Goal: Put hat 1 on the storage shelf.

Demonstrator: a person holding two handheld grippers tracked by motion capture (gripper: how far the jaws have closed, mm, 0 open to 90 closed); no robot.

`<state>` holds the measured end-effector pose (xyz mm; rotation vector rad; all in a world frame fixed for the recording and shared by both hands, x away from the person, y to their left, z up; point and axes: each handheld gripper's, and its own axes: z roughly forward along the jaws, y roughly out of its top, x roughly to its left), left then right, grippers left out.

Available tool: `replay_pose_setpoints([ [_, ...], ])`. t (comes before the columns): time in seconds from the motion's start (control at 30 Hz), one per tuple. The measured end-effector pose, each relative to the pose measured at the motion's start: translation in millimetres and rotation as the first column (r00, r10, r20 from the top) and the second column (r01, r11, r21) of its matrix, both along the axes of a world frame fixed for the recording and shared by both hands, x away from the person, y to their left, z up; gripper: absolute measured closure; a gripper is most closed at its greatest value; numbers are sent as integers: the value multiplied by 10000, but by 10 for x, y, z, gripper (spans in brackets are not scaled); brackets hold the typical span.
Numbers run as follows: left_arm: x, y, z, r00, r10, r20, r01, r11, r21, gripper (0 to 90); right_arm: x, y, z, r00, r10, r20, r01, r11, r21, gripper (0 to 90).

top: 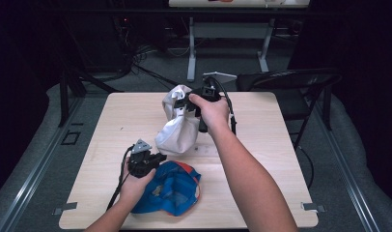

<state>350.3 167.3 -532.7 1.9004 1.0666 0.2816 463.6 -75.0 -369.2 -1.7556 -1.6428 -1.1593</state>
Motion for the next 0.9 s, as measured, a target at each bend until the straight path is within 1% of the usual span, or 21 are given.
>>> replay_pose_setpoints([
  [0.03, 2, 7, 22, 10000, -31, 60, 31, 10000, -19, 857, 2, 2, 11, 9999, -79, 90, 80, 10000, -41, 797],
  [0.13, -6, -4, 17, 9999, -57, 110, 56, 10000, 76, 855, 16, -26, 10, 9999, -88, 72, 88, 9999, -57, 799],
  [0.17, -9, -12, 12, 9999, -31, 124, 29, 9998, 180, 856, 18, -34, 8, 10000, -66, 75, 66, 9999, -105, 799],
  [0.2, -13, -17, 10, 9998, -134, 175, 128, 9993, 339, 856, 19, -31, 5, 9998, -167, 80, 167, 9998, -81, 798],
  [0.23, -13, -17, 10, 9998, -134, 175, 128, 9993, 339, 856, 19, -33, -3, 9998, -163, 65, 164, 9998, -90, 799],
  [0.27, -16, -32, 2, 9995, -119, 307, 101, 9984, 563, 857, 20, -37, -17, 9999, -127, 53, 127, 9998, -123, 799],
  [0.3, -1, -45, -11, 9998, -123, 146, 111, 9967, 804, 857, 21, -34, -26, 9998, -165, 57, 166, 9998, -133, 799],
  [0.33, 14, -57, -36, 10000, -72, -12, 73, 9962, 869, 857, 23, -35, -41, 9999, -130, 28, 130, 9997, -185, 798],
  [0.37, 28, -60, -61, 9998, -105, -151, 119, 9955, 945, 856, 24, -29, -54, 9999, -107, 24, 108, 9993, -350, 797],
  [0.4, 32, -59, -79, 9998, -86, -156, 100, 9956, 930, 856, 22, -22, -67, 10000, -83, 52, 85, 9989, -467, 796],
  [0.43, 30, -49, -77, 9997, -125, -191, 144, 9947, 1016, 856, 19, -22, -77, 10000, -8, -24, 7, 9991, -427, 796],
  [0.5, 22, -56, -85, 9999, -122, -67, 128, 9949, 1002, 855, 14, -21, -92, 10000, 43, -16, -44, 9992, -402, 794],
  [0.57, 16, -61, -84, 9999, -121, -46, 125, 9946, 1027, 854, 16, -28, -91, 10000, 5, -11, -5, 9992, -403, 792],
  [0.67, 10, -56, -79, 9999, -52, -101, 61, 9957, 919, 840, 16, -52, -79, 10000, -21, 10, 21, 9993, -379, 786],
  [0.7, 7, -46, -71, 9998, -137, -112, 147, 9952, 963, 825, 15, -56, -73, 10000, -77, 1, 77, 9994, -337, 784],
  [0.73, 1, -49, -78, 10000, -68, 27, 66, 9968, 803, 798, 13, -68, -71, 10000, -49, 50, 51, 9993, -375, 783],
  [0.77, -9, -39, -69, 10000, -91, 36, 88, 9972, 746, 767, 10, -81, -68, 10000, -23, 87, 27, 9992, -410, 780],
  [0.8, -19, -36, -67, 9999, -21, 145, 12, 9980, 638, 738, 7, -84, -63, 9999, -106, 93, 109, 9992, -389, 776],
  [0.9, -48, 4, -40, 9995, -40, 304, 23, 9984, 558, 696, -1, -102, -51, 9998, -116, 169, 124, 9989, -457, 771],
])
